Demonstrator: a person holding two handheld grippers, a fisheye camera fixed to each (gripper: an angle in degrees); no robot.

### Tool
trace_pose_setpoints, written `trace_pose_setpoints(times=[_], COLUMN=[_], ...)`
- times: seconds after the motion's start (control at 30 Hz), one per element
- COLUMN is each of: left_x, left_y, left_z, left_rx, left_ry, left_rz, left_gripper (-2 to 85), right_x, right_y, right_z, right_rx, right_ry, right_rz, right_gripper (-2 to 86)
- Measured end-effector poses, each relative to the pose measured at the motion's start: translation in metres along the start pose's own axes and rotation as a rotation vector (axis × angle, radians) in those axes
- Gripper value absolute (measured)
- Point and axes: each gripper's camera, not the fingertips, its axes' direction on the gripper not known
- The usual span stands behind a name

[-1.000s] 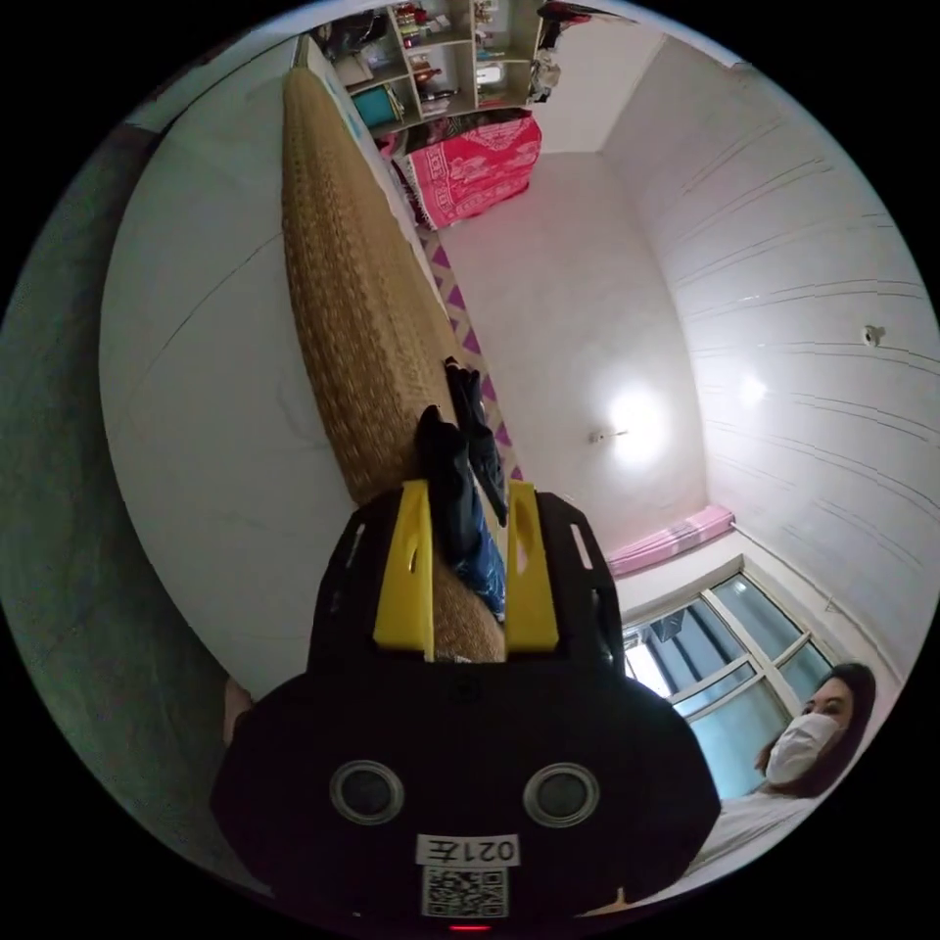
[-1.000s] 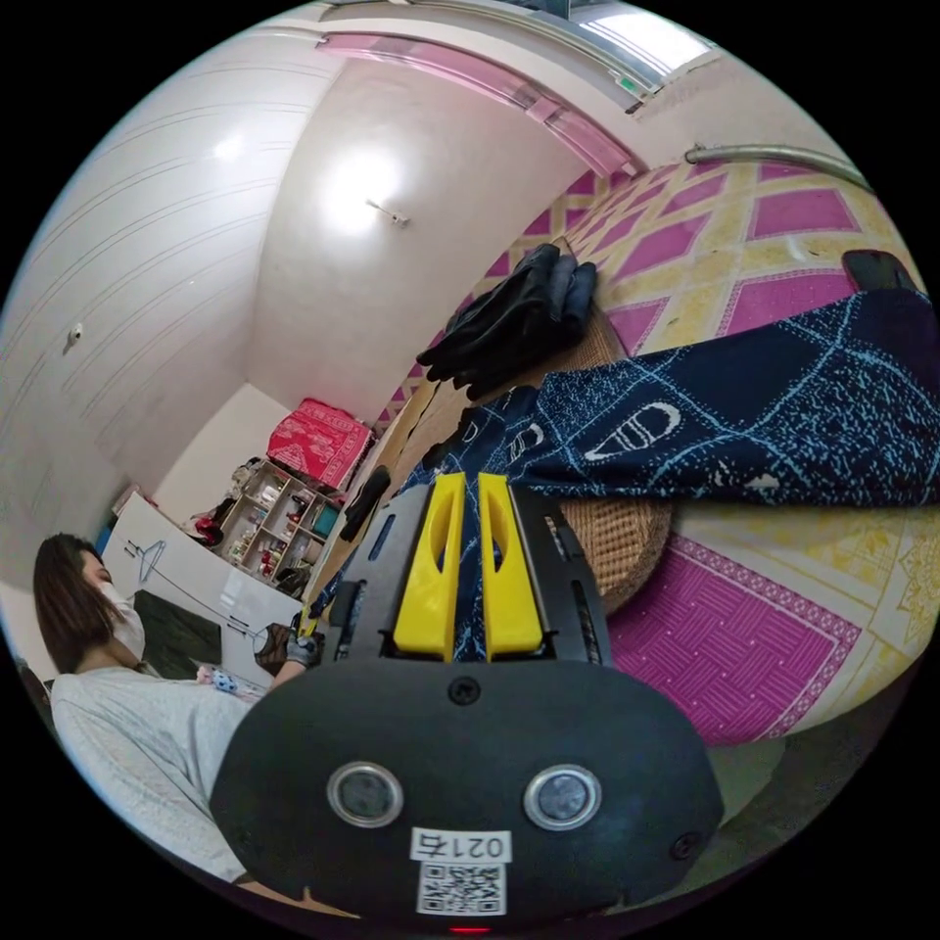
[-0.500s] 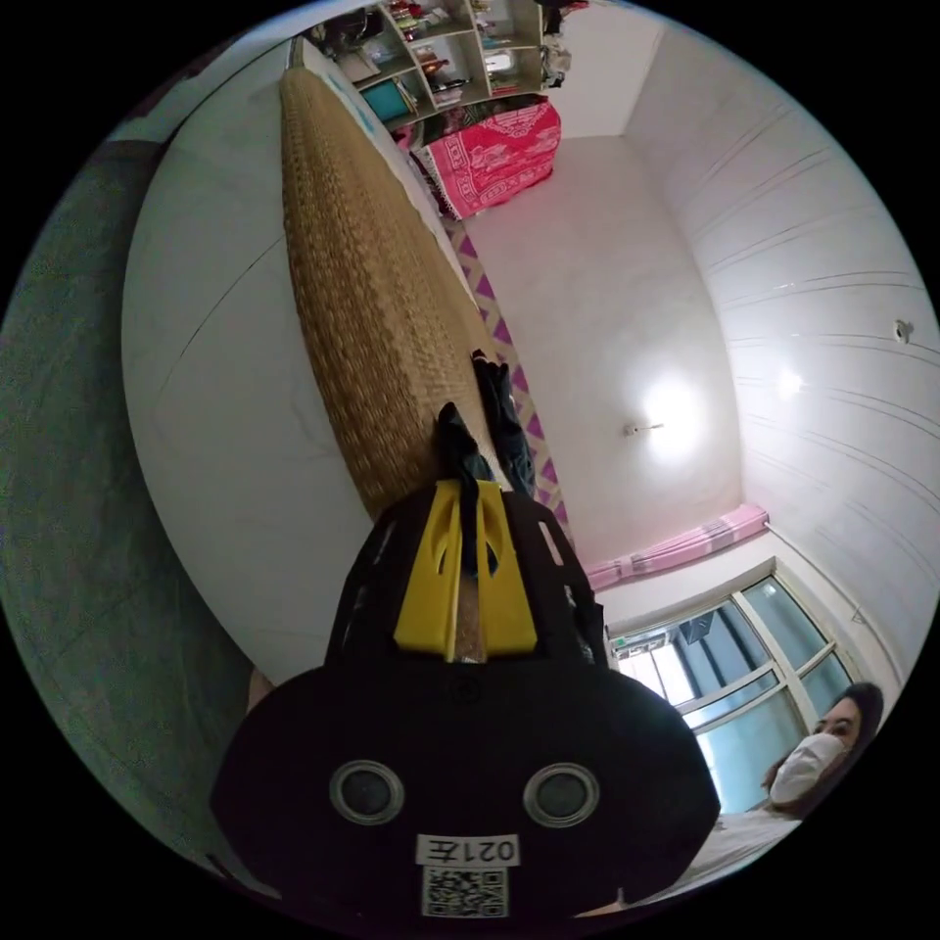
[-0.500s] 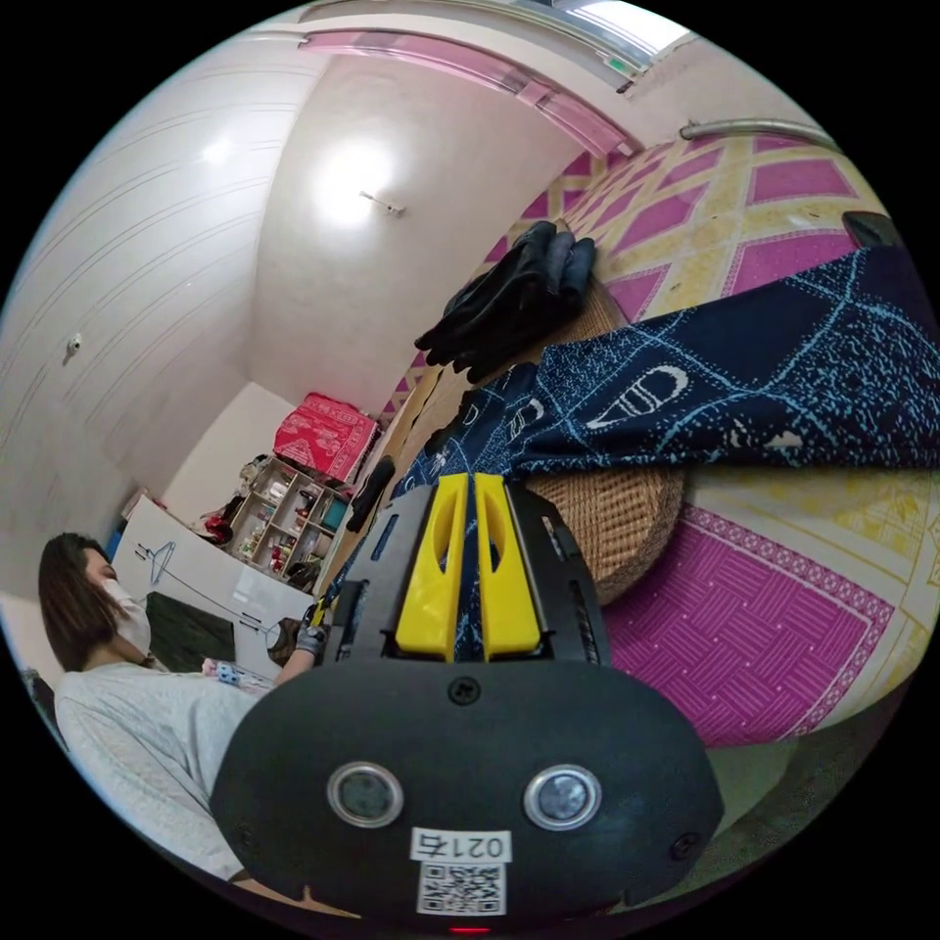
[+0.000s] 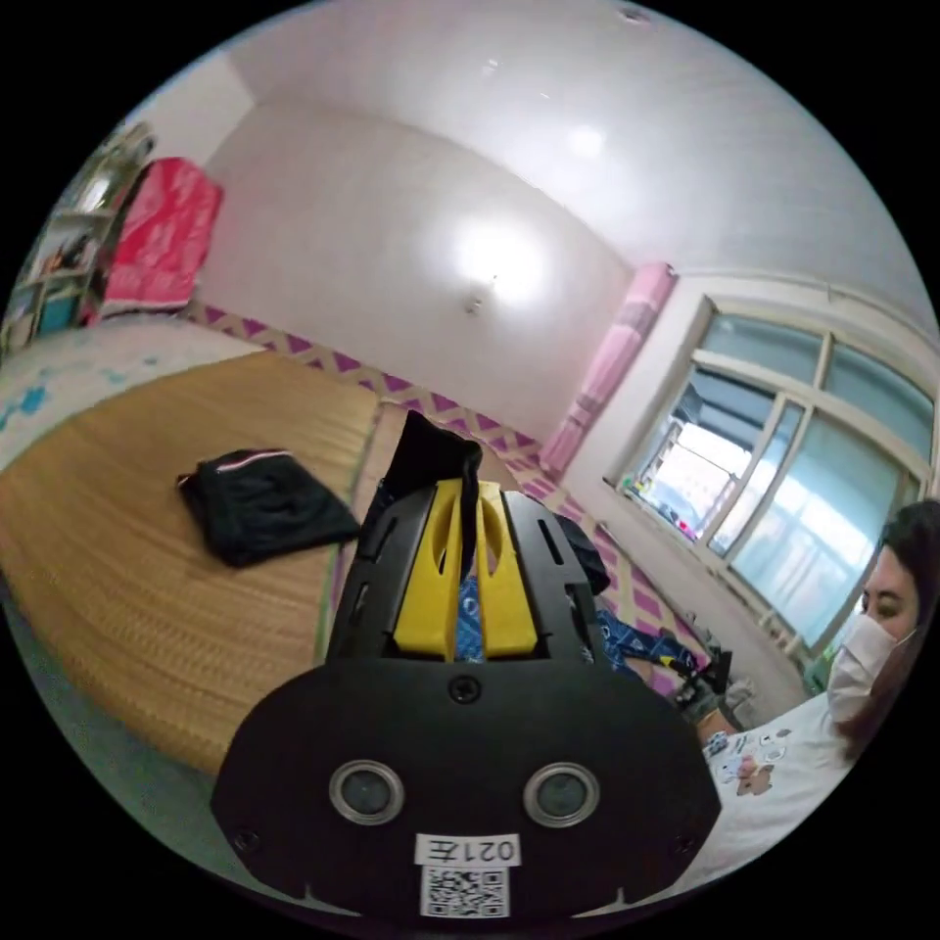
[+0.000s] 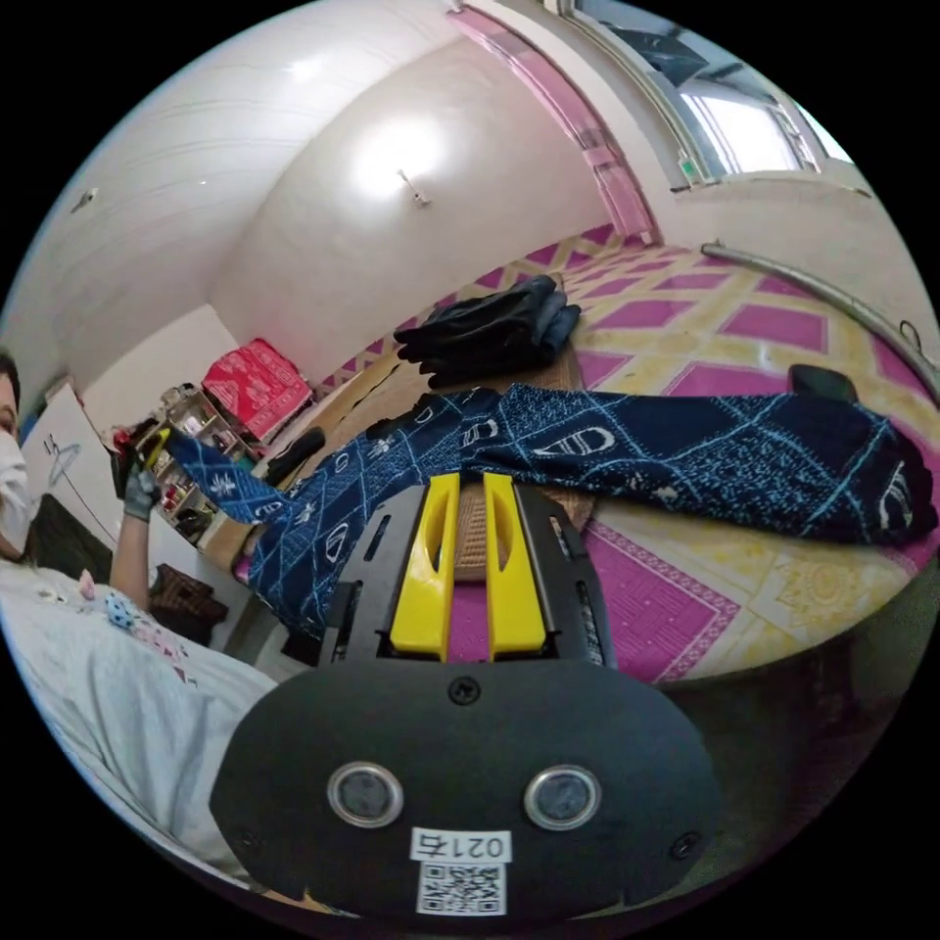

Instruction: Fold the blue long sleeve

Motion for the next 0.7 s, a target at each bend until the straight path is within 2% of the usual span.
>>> trace_pose_setpoints(times=[0.1, 0.23, 0.3, 0.4, 0.47, 0.6, 0.7], left_x=[0.093, 0.173, 0.212, 0.25, 0.27, 0.328, 0.363], left_y=[0.007, 0.057, 0.114, 0.193, 0.218, 0.233, 0.264], left_z=[0.107, 0.252, 0.354, 0.46, 0.491, 0.521, 0.567], left_rx=[-0.108, -0.259, -0.394, -0.568, -0.597, -0.547, -0.61], left_ry=[0.053, 0.135, 0.166, 0.113, 0.107, 0.143, 0.149], left_rz=[0.113, 0.113, 0.082, 0.097, 0.122, 0.211, 0.23], left_gripper=[-0.9, -0.9, -0.9, -0.9, -0.9, -0.9, -0.9], right_x=[0.006, 0.03, 0.042, 0.062, 0.072, 0.089, 0.101], right_y=[0.01, 0.031, 0.043, 0.064, 0.074, 0.086, 0.084], right_z=[-0.02, -0.05, -0.059, -0.069, -0.074, -0.087, -0.09], right_rx=[0.015, 0.058, 0.075, 0.089, 0.085, 0.096, 0.112], right_ry=[-0.002, -0.037, -0.059, -0.088, -0.104, -0.092, -0.099], right_rz=[-0.024, 0.02, 0.056, 0.122, 0.156, 0.19, 0.204], right_gripper=[5.3, 5.3, 5.2, 5.1, 5.1, 4.8, 4.6])
